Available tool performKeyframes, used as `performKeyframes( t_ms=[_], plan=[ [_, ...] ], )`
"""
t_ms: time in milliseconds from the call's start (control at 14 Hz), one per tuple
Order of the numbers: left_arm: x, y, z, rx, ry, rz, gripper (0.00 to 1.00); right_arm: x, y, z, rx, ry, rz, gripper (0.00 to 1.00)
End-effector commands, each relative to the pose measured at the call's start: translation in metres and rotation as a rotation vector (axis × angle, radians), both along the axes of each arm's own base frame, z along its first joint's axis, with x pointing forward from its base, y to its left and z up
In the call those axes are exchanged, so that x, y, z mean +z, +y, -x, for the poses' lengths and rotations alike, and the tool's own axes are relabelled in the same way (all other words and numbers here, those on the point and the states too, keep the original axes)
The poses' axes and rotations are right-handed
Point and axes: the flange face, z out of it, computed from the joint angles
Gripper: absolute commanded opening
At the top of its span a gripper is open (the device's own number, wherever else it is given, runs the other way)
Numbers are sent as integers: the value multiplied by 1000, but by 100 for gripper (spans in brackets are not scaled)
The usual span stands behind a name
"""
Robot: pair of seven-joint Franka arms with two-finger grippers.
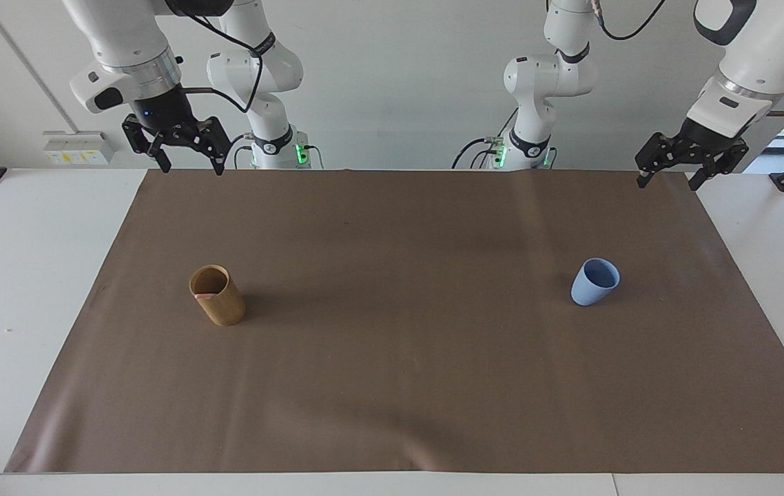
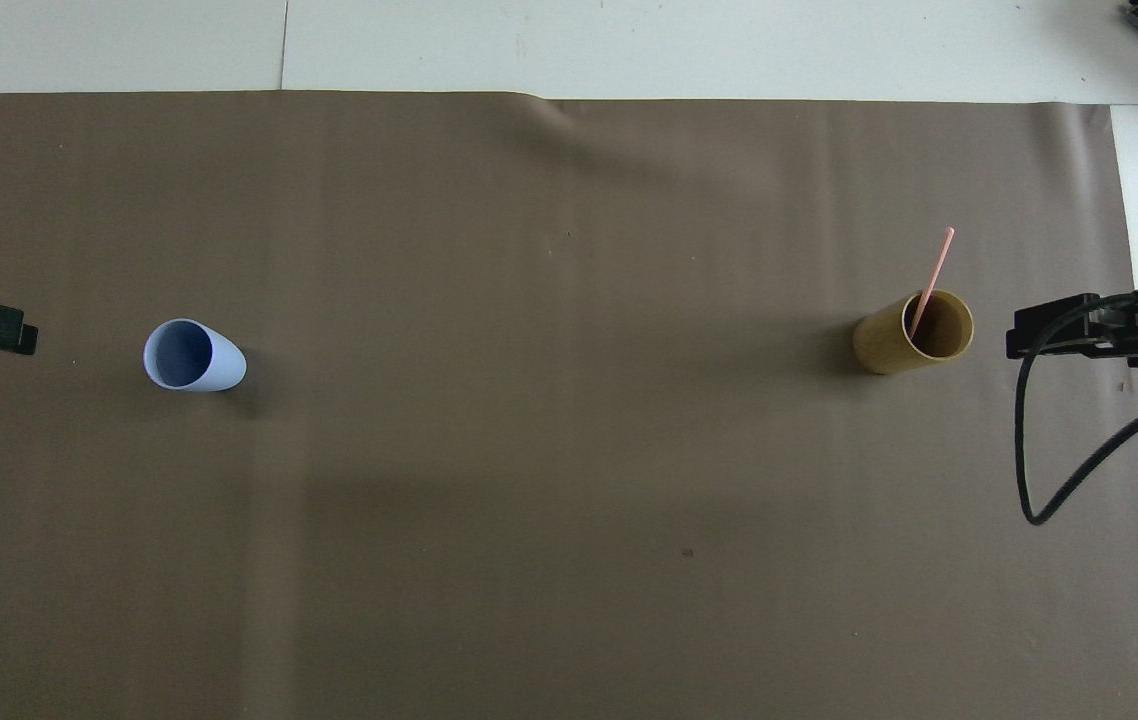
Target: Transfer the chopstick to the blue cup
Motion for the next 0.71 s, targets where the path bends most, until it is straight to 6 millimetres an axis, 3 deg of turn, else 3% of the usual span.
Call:
performKeyframes(
  t_ms=[0,643],
  plan=[
    [1,3,5,15,-17,8,100,2,-4,6,13,0,-18,100],
    [0,4,3,26,-25,4,100,2,-4,6,13,0,-18,100]
  ],
)
